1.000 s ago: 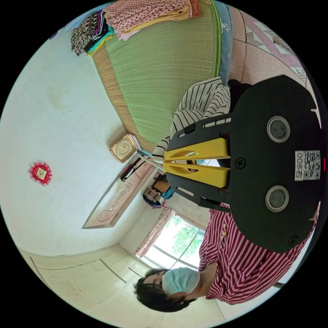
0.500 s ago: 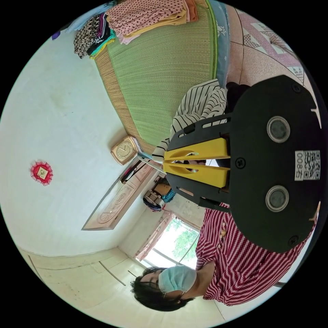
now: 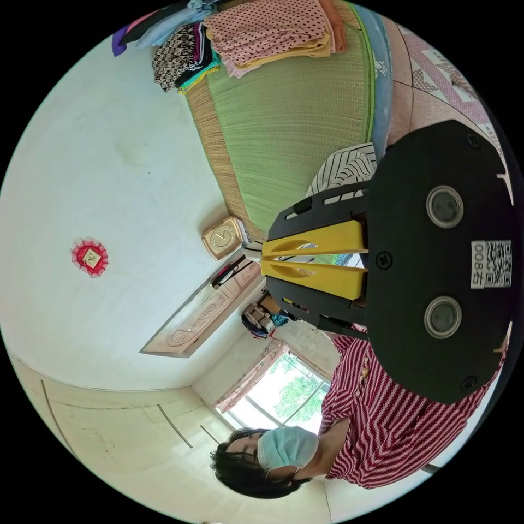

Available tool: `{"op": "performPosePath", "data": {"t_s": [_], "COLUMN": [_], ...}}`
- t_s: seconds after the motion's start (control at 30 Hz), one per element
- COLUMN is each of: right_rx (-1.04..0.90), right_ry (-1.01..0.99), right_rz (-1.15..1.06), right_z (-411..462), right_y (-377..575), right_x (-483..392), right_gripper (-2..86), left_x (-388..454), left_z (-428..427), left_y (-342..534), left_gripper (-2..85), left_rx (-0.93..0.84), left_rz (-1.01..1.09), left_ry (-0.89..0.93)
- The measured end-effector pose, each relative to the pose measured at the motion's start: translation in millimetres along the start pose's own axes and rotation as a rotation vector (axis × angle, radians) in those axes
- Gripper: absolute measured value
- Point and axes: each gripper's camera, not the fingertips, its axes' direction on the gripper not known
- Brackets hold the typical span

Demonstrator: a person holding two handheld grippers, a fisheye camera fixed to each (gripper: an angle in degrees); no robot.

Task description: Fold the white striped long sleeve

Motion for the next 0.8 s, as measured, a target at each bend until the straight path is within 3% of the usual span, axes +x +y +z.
{"op": "performPosePath", "data": {"t_s": [0.33, 0.8], "right_rx": [0.083, 0.118], "right_ry": [-0.029, -0.047], "right_rz": [-0.111, -0.151], "right_z": [-33, -58], "right_y": [-15, -20], "right_x": [-21, -17], "right_gripper": [0.5, 0.5], "left_x": [53, 9], "left_z": [-57, -83], "left_y": [57, 155], "left_gripper": [0.4, 0.3], "left_rx": [0.117, 0.127], "left_rz": [0.303, 0.373], "left_ry": [0.082, 0.108]}}
